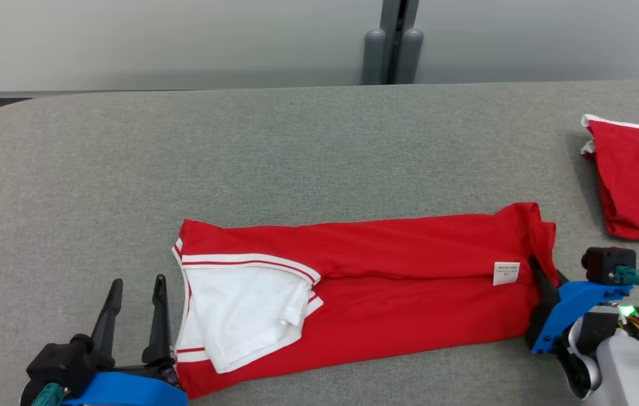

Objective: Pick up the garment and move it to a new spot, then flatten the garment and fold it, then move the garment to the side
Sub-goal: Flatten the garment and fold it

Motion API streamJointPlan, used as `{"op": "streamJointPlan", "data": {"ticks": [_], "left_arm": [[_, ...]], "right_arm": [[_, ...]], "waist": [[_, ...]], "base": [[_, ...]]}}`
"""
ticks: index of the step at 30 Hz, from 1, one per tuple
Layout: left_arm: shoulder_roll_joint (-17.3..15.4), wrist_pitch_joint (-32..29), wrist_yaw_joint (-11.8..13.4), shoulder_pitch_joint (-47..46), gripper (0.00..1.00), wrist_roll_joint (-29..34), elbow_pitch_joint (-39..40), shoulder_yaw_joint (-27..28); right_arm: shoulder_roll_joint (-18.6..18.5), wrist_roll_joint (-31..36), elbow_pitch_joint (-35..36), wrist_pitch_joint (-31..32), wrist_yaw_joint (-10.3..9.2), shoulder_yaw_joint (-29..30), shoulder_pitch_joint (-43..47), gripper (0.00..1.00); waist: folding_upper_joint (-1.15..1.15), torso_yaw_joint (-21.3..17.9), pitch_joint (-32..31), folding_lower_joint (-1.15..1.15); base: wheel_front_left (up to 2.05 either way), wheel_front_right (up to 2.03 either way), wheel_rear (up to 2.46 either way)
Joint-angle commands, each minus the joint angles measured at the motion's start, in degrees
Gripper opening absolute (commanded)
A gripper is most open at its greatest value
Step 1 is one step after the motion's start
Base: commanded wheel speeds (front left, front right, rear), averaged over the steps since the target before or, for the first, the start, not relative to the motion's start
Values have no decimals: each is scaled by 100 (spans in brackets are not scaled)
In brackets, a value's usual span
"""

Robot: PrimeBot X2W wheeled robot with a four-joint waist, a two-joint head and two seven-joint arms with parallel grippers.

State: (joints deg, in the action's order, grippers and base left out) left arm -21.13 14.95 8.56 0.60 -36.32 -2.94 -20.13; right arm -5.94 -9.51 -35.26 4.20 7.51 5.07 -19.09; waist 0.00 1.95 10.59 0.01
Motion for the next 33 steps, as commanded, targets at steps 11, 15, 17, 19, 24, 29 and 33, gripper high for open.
{"op": "streamJointPlan", "data": {"ticks": [11, 15, 17, 19, 24, 29, 33], "left_arm": [[70, -17, -72, -290, 100, 108, -126, -162], [94, -14, -84, -342, 100, 120, -163, -185], [92, -16, -99, -370, 100, 114, -187, -195], [88, -19, -104, -387, 100, 104, -216, -190], [105, -9, -93, -352, 100, 71, -274, -157], [118, 2, -80, -299, 100, 49, -261, -129], [122, 7, -91, -264, 100, 41, -254, -104]], "right_arm": [[-499, -99, 867, 198, -3, 362, 40, 0], [-372, -200, 1031, 265, -3, 305, 100, 0], [-285, -311, 1152, 315, -2, 181, 142, 0], [-202, -523, 1286, 363, -2, 66, 189, 0], [-45, -1012, 1772, 526, -2, -367, 304, 0], [100, -1355, 2244, 700, -2, -1023, 385, 0], [224, -1657, 2401, 785, -2, -1668, 317, 0]], "waist": [[0, -788, 66, -1], [0, -823, 74, -1], [0, -795, 74, -1], [0, -718, 60, -1], [0, -439, -4, -1], [0, -130, -74, -1], [0, 92, -118, -1]], "base": [[0, 0, 0], [0, 0, 0], [0, 0, 0], [0, 0, 0], [0, 0, 0], [0, 0, 0], [0, 0, 0]]}}
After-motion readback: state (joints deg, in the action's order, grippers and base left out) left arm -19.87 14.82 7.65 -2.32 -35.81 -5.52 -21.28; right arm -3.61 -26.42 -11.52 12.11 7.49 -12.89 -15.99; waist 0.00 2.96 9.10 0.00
